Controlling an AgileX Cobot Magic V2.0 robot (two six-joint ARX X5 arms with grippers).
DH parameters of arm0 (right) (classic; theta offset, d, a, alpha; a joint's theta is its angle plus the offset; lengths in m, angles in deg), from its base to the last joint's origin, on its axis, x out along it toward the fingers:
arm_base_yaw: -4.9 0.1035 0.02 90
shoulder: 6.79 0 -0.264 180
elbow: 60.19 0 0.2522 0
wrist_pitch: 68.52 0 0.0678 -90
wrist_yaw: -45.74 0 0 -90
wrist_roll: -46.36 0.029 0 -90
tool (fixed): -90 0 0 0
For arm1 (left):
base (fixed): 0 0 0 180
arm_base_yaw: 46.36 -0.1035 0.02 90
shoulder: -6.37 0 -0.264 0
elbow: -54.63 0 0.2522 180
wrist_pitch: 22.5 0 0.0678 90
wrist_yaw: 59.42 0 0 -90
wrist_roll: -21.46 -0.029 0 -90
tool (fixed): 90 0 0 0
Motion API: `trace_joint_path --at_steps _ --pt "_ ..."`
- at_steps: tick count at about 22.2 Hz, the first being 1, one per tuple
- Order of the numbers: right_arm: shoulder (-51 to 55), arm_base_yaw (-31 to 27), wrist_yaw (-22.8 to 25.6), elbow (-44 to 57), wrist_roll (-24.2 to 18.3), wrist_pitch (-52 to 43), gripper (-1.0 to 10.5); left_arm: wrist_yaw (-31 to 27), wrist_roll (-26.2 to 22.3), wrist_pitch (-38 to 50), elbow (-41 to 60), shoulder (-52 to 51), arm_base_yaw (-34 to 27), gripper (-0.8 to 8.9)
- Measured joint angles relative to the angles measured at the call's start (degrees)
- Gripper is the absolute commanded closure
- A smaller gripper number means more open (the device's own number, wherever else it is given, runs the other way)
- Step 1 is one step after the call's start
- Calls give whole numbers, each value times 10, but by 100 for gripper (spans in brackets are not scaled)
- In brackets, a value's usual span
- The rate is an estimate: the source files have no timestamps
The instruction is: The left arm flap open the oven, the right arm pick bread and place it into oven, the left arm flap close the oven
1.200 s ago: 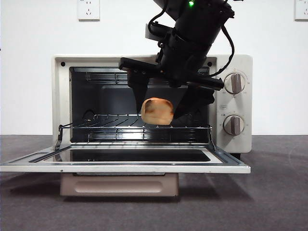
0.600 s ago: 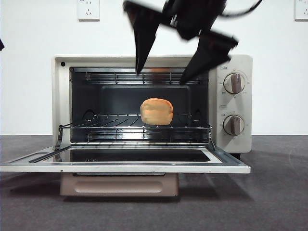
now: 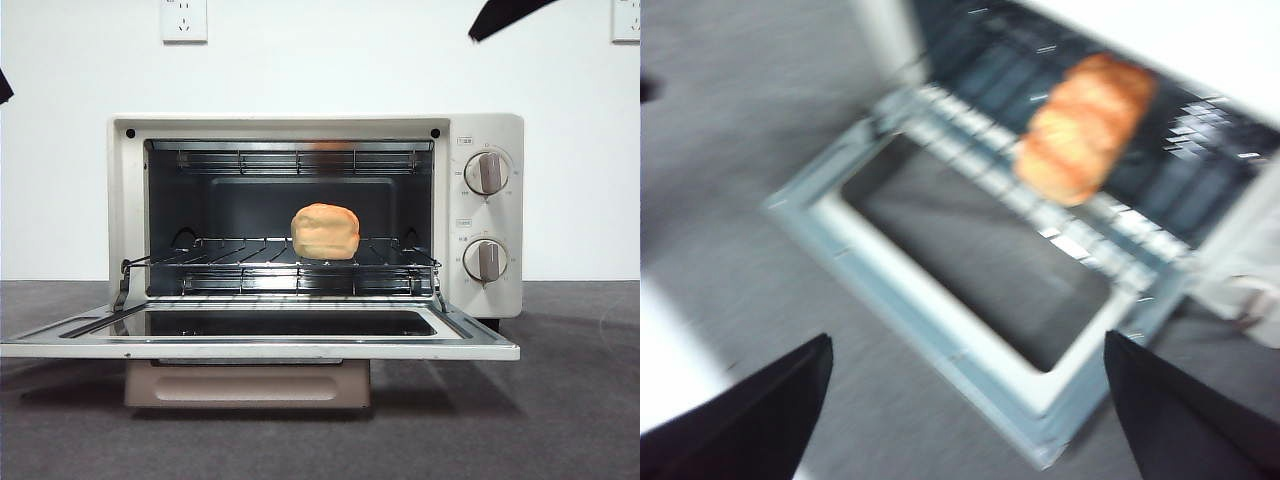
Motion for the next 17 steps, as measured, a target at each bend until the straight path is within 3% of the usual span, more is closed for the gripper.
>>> trace_joint_path --at_steps 2,10,17 --pt "12 -4 -23 0 -10 10 515 0 0 0 0 0 0 797" --pt "19 -16 -19 0 -21 15 515 -1 0 0 0 0 0 797" --pt "19 -16 -19 0 -21 24 515 -39 0 29 31 1 -25 799"
